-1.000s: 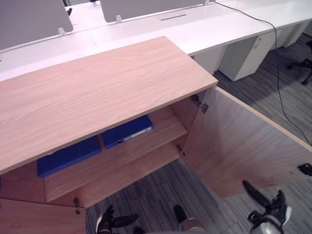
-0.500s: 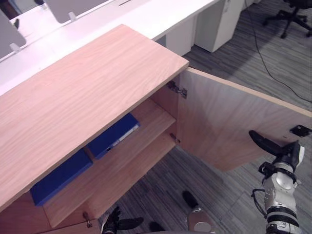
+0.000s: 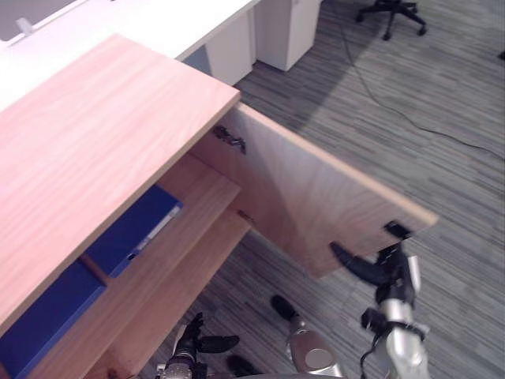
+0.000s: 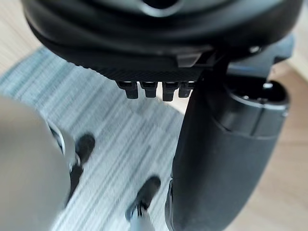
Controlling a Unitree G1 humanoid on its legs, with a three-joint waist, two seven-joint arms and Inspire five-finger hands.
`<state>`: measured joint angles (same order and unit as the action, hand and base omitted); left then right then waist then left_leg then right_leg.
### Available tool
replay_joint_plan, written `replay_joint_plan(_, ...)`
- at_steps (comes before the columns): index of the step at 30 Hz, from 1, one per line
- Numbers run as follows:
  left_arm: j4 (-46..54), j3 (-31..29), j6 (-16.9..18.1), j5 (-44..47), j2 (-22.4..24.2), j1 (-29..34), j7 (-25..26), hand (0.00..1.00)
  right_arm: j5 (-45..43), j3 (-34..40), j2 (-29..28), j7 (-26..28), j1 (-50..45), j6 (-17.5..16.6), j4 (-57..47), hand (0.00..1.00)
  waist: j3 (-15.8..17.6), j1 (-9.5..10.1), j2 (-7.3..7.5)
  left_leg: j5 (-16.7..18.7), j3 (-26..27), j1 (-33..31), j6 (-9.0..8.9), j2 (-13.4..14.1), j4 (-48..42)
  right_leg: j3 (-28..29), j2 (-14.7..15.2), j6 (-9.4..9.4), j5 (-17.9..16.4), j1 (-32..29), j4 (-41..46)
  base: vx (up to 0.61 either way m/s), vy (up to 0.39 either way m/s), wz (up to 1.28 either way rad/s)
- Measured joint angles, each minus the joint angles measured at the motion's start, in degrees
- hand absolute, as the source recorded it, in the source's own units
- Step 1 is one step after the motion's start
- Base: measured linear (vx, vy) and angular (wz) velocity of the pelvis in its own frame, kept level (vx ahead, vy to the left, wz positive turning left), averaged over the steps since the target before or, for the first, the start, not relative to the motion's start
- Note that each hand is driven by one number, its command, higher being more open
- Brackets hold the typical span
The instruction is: Walk over to the cabinet, pick up the folder, carry it to the office cabinet, place the folder inside the office cabinet, then close the office cabinet door
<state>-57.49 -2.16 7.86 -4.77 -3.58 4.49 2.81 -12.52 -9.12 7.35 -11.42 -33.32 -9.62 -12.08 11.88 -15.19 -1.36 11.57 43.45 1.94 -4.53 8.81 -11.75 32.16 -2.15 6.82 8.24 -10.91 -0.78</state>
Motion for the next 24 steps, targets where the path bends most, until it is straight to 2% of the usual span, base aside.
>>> replay_joint_plan(2, -2.25, 0.69, -0.35, -1.58, -1.01, -2.15, 0.02, 1.00, 1.10, -8.20, 1.81, 2.02, -4.05, 0.07, -1.35, 1.00, 0.65, 0.03, 2.53, 0.66, 0.07, -0.61, 0.12, 1.59, -2.74, -0.78, -0.71, 0.22, -0.32, -0.23, 0.87, -0.05, -0.075, -0.13)
replay_joint_plan(5, -4.68, 3.91, -1.20, -2.18, -3.82, -6.55, -0.25, 1.00, 2.05, -16.28, 7.54, 7.11, -1.68, 2.00, -1.35, 1.00, 2.12, 0.79, 5.58, 0.78, -1.01, -2.47, 0.26, 2.74, -5.48, -3.13, -0.69, 0.18, -0.34, -1.53, 2.23, -0.10, -0.059, 0.06)
replay_joint_plan(7, -5.87, 5.16, -1.61, -2.19, -5.19, -9.81, -0.37, 1.00, 2.99, -21.78, 10.45, 10.21, 2.34, 4.31, -1.34, 1.00, 2.65, 2.55, 6.45, 0.95, -2.84, -4.68, 0.55, 3.86, -8.04, -5.10, -0.69, 0.19, -0.34, -2.24, 2.59, -0.13, -0.081, 0.39)
replay_joint_plan(9, -5.69, 6.38, -2.09, -2.19, -6.30, -12.91, -0.30, 1.00, 4.18, -28.10, 11.89, 13.06, 11.44, 8.21, -0.59, 1.00, 3.66, 4.95, 6.66, 1.09, -6.13, -6.74, 0.76, 5.04, -10.92, -8.51, -0.52, 0.19, -0.34, -2.14, 3.23, -0.13, -0.090, 0.69)
replay_joint_plan(12, -4.63, 7.40, -2.27, -1.92, -6.66, -15.22, 0.33, 1.00, 5.50, -34.70, 10.88, 16.76, 29.82, 9.66, 1.77, 1.00, 4.85, 8.04, 6.40, 1.06, -11.93, -9.75, 0.85, 4.95, -12.56, -13.91, 0.75, 0.07, -0.38, -1.45, 3.36, -0.10, -0.064, 0.86)
replay_joint_plan(14, -1.84, 7.12, -2.42, -1.75, -7.19, -16.03, 2.09, 1.00, 5.86, -33.44, 7.96, 16.42, 38.09, 10.09, 5.84, 1.00, 5.32, 9.88, 6.25, 0.63, -16.79, -11.92, 0.88, 3.94, -12.49, -18.25, 2.02, -0.45, -0.59, -0.76, 2.36, -0.04, -0.050, 1.26)
replay_joint_plan(16, -0.36, 7.09, -2.66, -1.30, -7.84, -15.78, 2.15, 1.00, 6.94, -27.97, 4.79, 15.49, 45.57, 10.11, 11.77, 1.00, 5.48, 11.37, 5.98, -1.32, -22.65, -15.40, 1.48, 2.61, -12.23, -24.24, 3.39, -1.46, -0.42, -0.72, 2.05, 0.00, -0.048, 1.32)
replay_joint_plan(20, 0.96, 5.97, -3.76, -0.63, -7.14, -11.09, 2.22, 1.00, 9.55, -17.04, 2.22, 12.11, 51.66, 8.13, 19.67, 1.00, 5.51, 13.09, 5.91, -3.42, -29.83, -18.42, 2.16, -0.01, -10.59, -31.96, 5.26, -3.09, -1.13, 0.18, 1.51, 0.08, -0.003, 1.02)
replay_joint_plan(21, 0.97, 5.87, -3.78, -0.56, -6.93, -9.98, 2.23, 1.00, 10.12, -15.04, 2.12, 10.78, 52.02, 8.05, 20.67, 1.00, 5.51, 13.23, 5.91, -3.59, -30.75, -18.42, 2.19, -0.39, -10.34, -32.88, 5.51, -3.28, -1.37, 0.62, 1.53, 0.13, 0.038, 0.93)
replay_joint_plan(22, 1.94, 3.93, -3.82, 1.54, -6.43, -8.64, 2.16, 1.00, 12.23, -9.77, 2.27, 8.13, 52.40, 7.97, 23.65, 1.00, 5.48, 13.33, 5.82, -3.86, -32.58, -18.59, 2.55, -1.12, -10.03, -34.77, 5.95, -3.17, -1.74, 1.38, 1.70, 0.12, 0.051, 0.68)
replay_joint_plan(24, 2.96, 3.64, -3.53, 1.62, -6.46, -8.17, 2.36, 1.00, 14.44, -5.54, 3.76, 6.37, 54.73, 8.04, 30.78, 1.00, 5.55, 14.71, 5.53, -4.42, -34.20, -18.69, 3.16, -1.85, -9.63, -36.31, 6.39, -3.12, -2.12, 1.96, 1.82, 0.11, 0.051, 0.54)
